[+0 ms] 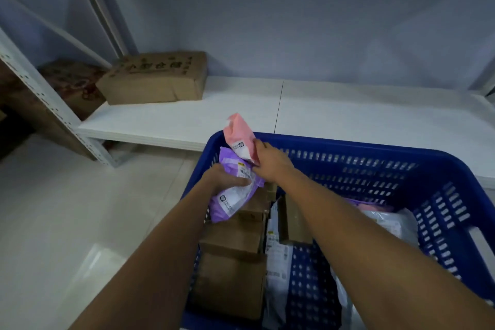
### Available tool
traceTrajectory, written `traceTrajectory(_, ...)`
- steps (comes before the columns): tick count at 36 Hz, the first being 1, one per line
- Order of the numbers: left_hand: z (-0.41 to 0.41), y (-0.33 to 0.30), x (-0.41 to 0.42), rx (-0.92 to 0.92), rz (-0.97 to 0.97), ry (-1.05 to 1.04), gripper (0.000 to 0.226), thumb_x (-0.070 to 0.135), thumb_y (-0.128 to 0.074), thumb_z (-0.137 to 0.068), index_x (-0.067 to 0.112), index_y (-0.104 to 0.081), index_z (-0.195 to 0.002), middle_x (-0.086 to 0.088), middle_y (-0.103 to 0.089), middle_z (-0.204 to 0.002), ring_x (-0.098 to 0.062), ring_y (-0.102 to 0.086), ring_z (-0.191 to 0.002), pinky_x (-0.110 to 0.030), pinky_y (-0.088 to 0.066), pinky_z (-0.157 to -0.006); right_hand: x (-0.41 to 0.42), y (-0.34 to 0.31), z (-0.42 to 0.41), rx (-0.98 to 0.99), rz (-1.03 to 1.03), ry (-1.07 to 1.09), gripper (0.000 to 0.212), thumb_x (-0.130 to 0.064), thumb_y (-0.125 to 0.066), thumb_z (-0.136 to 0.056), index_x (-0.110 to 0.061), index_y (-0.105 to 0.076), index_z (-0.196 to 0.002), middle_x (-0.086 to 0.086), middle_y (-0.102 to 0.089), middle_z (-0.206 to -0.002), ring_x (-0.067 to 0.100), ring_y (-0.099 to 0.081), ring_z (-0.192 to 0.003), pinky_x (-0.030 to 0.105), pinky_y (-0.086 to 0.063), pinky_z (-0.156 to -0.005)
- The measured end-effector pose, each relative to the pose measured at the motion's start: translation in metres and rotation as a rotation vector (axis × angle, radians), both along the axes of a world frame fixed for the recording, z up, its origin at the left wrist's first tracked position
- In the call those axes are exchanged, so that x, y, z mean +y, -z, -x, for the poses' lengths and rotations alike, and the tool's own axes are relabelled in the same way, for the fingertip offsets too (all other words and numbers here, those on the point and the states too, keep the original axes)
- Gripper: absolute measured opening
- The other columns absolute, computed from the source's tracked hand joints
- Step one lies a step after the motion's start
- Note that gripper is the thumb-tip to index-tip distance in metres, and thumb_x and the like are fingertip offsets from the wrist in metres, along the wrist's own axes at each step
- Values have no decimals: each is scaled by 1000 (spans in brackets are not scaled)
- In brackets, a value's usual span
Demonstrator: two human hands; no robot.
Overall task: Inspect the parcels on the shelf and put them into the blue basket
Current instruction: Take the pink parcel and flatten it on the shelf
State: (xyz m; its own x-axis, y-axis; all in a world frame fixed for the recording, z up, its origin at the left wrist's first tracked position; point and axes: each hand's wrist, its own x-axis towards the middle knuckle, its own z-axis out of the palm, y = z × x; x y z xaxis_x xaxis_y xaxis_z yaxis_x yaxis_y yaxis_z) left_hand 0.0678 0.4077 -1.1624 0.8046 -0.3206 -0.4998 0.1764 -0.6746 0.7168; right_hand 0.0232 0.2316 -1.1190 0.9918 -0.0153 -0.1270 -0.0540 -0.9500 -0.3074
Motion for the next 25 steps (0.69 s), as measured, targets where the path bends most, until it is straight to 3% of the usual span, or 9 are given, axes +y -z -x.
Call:
traceTrajectory(2, 5, -1, -1, -35, -11, -34, 95, 64, -86, -32, 22, -63, -115, -5, -70, -112, -26, -66, -102, -47, -53, -92, 1, 5, 2, -5, -33, 41, 69, -29, -61, -91, -14, -27, -149, 12, -50, -134, 32, -55, -116, 43, -52, -89)
traceTrajectory(5, 32, -40, -11, -118, -138, -59, 66, 42, -79, -65, 18, -60, -123, -6, -64, -120, -26, -61, -109, -37, -50, -95, 0, 4, 4, -49, -40, 90, 34, -22, -50, -98, -8, -51, -129, 12, -58, -122, 30, -58, -108, 41, -52, -85)
traceTrajectory(8, 38, -49, -13, -156, -223, -72, 48, 28, -72, -81, 13, -58, -125, -10, -62, -122, -27, -59, -111, -30, -46, -85, -3, -1, 7, -41, -45, 107, 23, -17, -50, -97, -6, -59, -115, 13, -61, -115, 30, -60, -102, 36, -50, -75)
traceTrajectory(13, 43, -63, -12, -187, -246, -75, 41, 29, -71, -81, 11, -63, -118, -10, -65, -115, -25, -62, -105, -30, -48, -83, -18, -19, 21, 1, -196, 219, 20, -18, -63, -87, -9, -62, -104, 5, -60, -95, 25, -61, -90, 28, -42, -63)
traceTrajectory(17, 49, -91, -15, -263, -216, -110, 34, 31, -68, -82, 11, -66, -110, -10, -68, -109, -24, -64, -98, -31, -51, -82, -29, -42, 34, 15, -335, 293, 14, -21, -63, -85, -10, -64, -93, 6, -64, -89, 22, -63, -81, 27, -48, -59)
traceTrajectory(23, 65, -148, -36, -304, -151, -222, 53, 37, -73, -78, 5, -59, -117, -14, -64, -115, -29, -62, -106, -33, -50, -92, -44, -91, 64, 74, -494, 258, 20, -17, -63, -85, -7, -66, -102, 6, -59, -92, 18, -56, -82, 17, -35, -50)
traceTrajectory(25, 70, -169, -47, -252, -66, -253, 58, 38, -77, -72, 4, -58, -116, -14, -64, -113, -31, -62, -106, -34, -50, -93, -52, -112, 73, 70, -517, 258, 9, -14, -64, -84, -9, -63, -91, 7, -59, -92, 20, -56, -84, 19, -37, -53)
